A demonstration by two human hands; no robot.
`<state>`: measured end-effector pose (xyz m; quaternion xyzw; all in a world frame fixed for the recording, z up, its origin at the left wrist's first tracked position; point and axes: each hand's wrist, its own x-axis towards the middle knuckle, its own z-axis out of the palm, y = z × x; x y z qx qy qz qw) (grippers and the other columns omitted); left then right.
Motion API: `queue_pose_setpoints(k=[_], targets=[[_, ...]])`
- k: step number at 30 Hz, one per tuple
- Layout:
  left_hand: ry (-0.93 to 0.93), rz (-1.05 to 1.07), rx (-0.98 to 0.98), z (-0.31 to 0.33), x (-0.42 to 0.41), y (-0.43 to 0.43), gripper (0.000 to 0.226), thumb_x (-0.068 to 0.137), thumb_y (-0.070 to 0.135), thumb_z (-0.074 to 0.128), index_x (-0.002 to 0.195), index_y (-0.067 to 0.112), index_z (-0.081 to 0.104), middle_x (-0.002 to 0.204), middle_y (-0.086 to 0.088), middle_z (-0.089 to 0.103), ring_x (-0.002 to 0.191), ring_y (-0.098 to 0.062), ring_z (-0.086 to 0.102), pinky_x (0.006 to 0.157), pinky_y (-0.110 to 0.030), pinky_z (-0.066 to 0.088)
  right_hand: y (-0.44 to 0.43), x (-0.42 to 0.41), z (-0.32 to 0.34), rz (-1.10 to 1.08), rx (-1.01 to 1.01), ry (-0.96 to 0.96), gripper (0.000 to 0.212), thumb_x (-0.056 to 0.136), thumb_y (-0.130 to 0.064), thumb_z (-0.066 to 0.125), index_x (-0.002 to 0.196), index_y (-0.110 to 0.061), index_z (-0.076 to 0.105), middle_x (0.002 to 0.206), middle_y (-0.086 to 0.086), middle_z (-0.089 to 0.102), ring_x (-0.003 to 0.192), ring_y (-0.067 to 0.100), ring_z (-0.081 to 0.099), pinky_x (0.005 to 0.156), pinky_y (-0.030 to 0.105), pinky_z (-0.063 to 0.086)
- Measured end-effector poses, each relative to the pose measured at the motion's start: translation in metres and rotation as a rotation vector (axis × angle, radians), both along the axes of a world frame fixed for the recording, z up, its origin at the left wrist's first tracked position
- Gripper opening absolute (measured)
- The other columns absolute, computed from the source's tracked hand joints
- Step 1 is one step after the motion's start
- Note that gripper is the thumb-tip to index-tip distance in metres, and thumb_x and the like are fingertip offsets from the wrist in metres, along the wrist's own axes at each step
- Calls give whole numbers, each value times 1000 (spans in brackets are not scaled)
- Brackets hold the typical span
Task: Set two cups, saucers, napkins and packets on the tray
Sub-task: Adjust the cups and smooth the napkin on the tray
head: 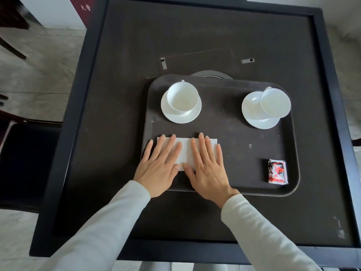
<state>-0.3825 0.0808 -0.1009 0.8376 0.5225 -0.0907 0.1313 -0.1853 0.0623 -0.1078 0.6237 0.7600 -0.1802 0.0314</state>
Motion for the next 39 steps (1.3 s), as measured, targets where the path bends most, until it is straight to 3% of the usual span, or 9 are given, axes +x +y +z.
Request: queue_pose_setpoints(k=[3,10,17,20,22,25,27,30,39], targets=[[30,-35,8,3,-6,3,66,105,53,14,162,26,-5,170,-10,-9,157,-32,-3,125,-53,5,-1,3,-2,-16,11,-26,74,103,-66,13,162,-24,-2,170,6,-11,156,27,-12,125,55,-1],[97,6,23,6,-12,10,68,96,69,0,157,44,-14,169,-10,-16,157,-28,-9,120,-63,-11,-2,29,0,-65,-14,-50,81,96,-78,13,160,-34,-12,169,-2,-18,155,20,-16,124,54,-7],[114,18,6,3,-11,9,79,93,71,-2,155,28,-26,166,-11,-27,155,-27,-18,116,-66,-16,-2,28,4,-59,-7,-11,82,96,-78,13,159,-33,-16,167,0,-24,153,19,-23,123,54,-9],[41,43,29,7,-12,9,83,97,69,9,161,17,-3,170,-12,-10,156,-26,-9,119,-67,-6,0,30,7,-113,36,148,80,98,-74,20,161,-31,-7,169,0,-20,154,17,-20,122,47,-15],[-67,80,70,12,-13,11,73,103,58,18,161,14,20,170,-11,7,157,-24,-1,121,-66,-1,7,33,10,-171,107,258,72,103,-61,34,161,-24,18,171,5,1,157,19,-4,125,47,-7],[-294,201,180,19,-17,26,46,103,36,44,143,16,57,162,-8,38,155,-25,21,123,-62,5,28,40,18,-297,223,389,47,99,-32,62,142,-13,56,159,11,39,151,27,29,125,55,9],[-410,273,213,21,-21,42,30,98,25,61,125,17,71,153,-6,49,151,-27,30,123,-62,6,42,45,20,-332,245,410,32,95,-23,69,126,-12,68,151,11,49,147,29,37,123,58,11],[-426,310,177,20,-24,56,18,91,24,71,107,19,77,150,-3,53,150,-26,30,122,-64,5,53,49,18,-324,208,418,21,92,-19,74,112,-12,73,149,12,51,147,29,35,123,58,8],[-480,233,158,9,-24,52,14,89,24,76,101,18,79,141,-3,62,147,-27,38,122,-62,8,53,56,13,-249,183,421,14,95,-22,71,106,-15,72,151,11,48,151,29,28,123,58,4]])
